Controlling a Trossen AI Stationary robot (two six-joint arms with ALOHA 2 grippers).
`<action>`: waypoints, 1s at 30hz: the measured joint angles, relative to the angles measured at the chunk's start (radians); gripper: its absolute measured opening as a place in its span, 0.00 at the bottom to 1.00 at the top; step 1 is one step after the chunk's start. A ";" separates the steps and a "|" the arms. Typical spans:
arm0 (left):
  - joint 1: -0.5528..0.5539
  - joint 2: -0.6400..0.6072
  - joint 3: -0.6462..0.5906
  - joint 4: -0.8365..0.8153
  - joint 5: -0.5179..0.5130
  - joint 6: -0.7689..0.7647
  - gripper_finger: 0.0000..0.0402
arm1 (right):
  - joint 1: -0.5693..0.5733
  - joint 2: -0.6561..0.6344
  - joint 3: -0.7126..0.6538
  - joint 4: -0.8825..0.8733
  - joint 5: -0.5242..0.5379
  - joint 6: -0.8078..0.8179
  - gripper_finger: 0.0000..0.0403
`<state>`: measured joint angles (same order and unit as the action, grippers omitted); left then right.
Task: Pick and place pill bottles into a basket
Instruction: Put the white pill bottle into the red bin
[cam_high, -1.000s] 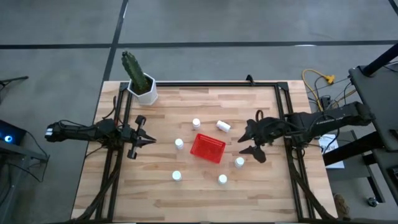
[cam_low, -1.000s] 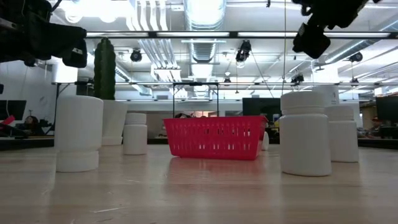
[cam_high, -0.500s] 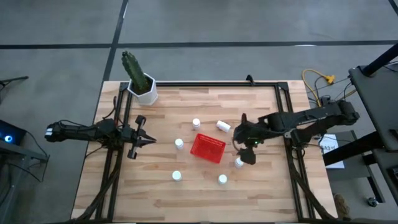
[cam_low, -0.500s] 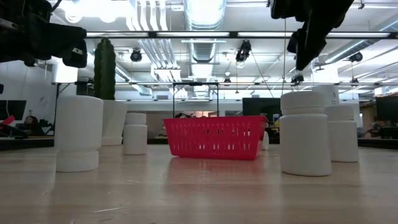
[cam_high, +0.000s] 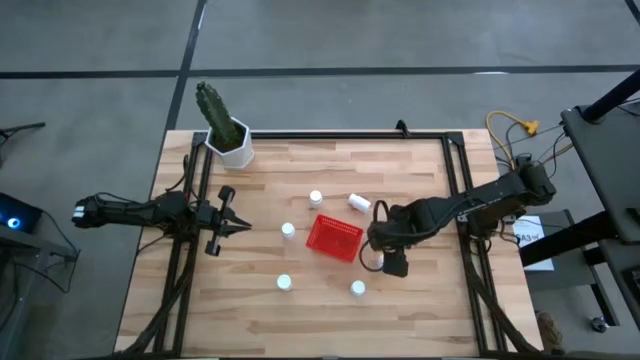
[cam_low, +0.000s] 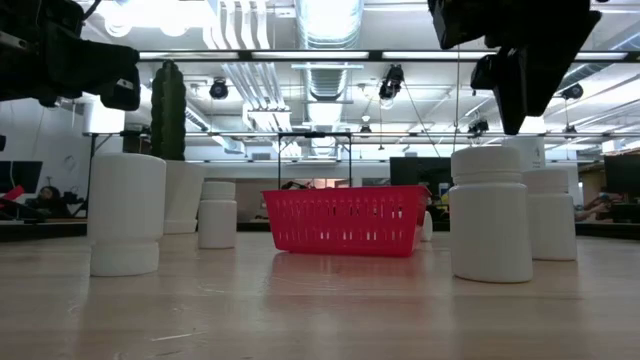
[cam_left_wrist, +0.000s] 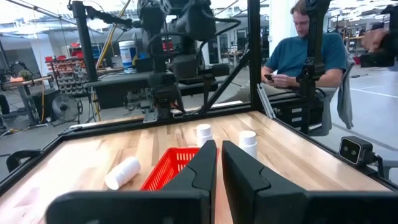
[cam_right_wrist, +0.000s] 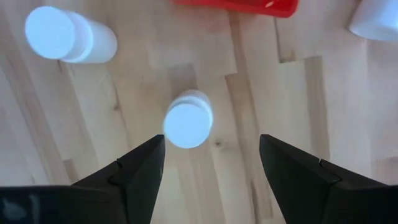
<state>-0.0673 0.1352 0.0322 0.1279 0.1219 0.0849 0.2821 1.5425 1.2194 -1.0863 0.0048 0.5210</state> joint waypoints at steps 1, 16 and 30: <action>0.000 0.000 0.000 -0.001 0.000 0.000 0.03 | 0.009 0.000 0.000 0.001 0.000 0.004 0.62; 0.000 0.001 0.000 -0.005 0.000 0.000 0.03 | 0.089 -0.015 -0.004 0.013 0.026 0.051 0.62; 0.000 0.001 0.000 -0.006 0.000 0.000 0.03 | 0.091 -0.002 -0.014 0.053 0.025 -0.005 0.61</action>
<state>-0.0670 0.1364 0.0322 0.1219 0.1215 0.0849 0.3733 1.5402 1.2052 -1.0328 0.0299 0.5155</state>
